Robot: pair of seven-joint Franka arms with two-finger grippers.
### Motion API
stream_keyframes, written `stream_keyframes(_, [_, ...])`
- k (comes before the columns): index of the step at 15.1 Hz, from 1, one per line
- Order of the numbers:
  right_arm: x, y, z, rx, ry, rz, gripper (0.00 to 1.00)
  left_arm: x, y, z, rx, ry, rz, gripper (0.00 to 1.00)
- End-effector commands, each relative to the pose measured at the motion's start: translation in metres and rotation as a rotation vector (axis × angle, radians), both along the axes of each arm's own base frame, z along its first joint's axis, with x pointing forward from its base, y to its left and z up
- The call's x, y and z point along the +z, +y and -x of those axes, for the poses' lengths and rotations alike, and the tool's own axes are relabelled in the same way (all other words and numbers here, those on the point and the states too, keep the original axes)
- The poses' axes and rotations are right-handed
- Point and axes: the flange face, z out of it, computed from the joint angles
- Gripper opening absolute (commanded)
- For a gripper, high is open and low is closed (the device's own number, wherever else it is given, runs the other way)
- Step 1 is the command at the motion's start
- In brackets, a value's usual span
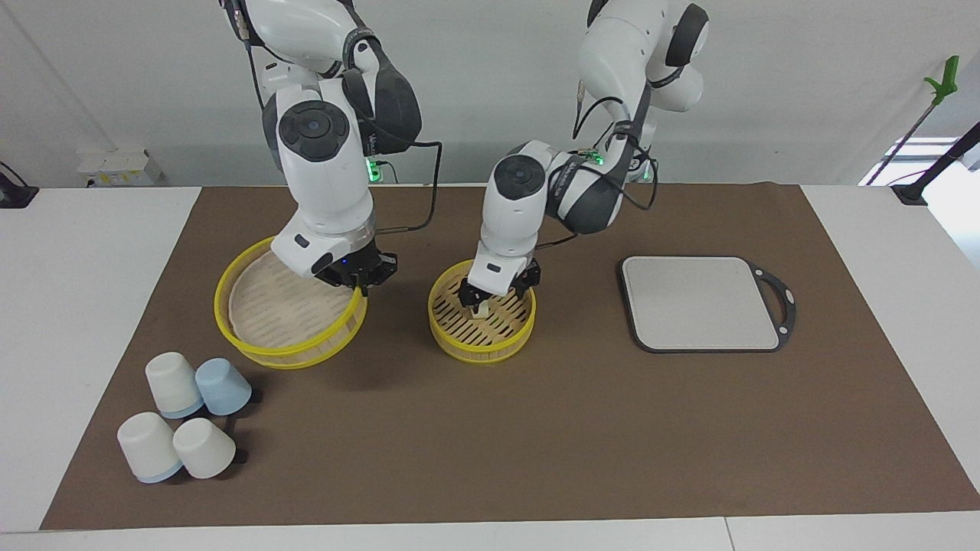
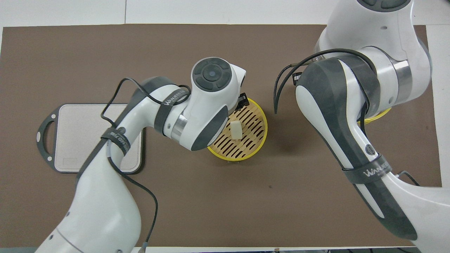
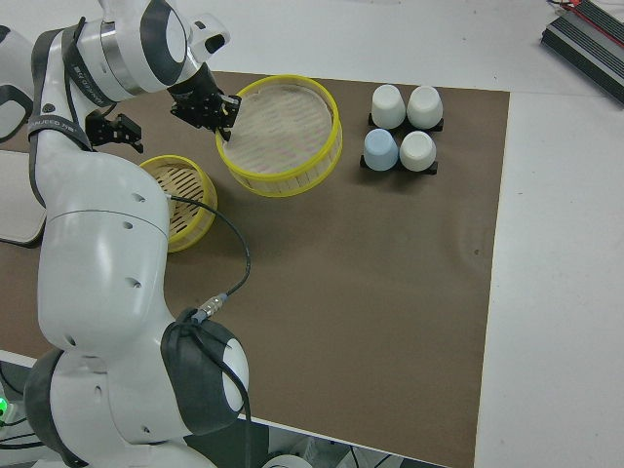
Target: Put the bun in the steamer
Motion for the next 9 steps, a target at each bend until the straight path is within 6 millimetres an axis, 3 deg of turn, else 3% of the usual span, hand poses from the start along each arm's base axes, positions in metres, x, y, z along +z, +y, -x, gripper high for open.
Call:
stream_keyframes(1, [0.007,0.002,0.005,-0.001,-0.053,-0.007,0.0,0.041,0.085,-0.012,0.089,0.013,-0.028,1.0])
stream_keyframes(3, [0.004,0.023,0.008,-0.076,-0.08,-0.025,0.0,0.066,0.155,-0.025,0.1,-0.002,-0.029,1.0])
stream_keyframes(5, [0.005,0.07,0.019,-0.075,-0.114,-0.048,0.0,0.091,0.225,-0.029,0.057,-0.009,-0.029,1.0])
stream_keyframes(9, [-0.02,0.162,0.04,-0.134,-0.105,-0.049,0.0,0.112,0.326,-0.022,-0.02,0.02,-0.034,1.0])
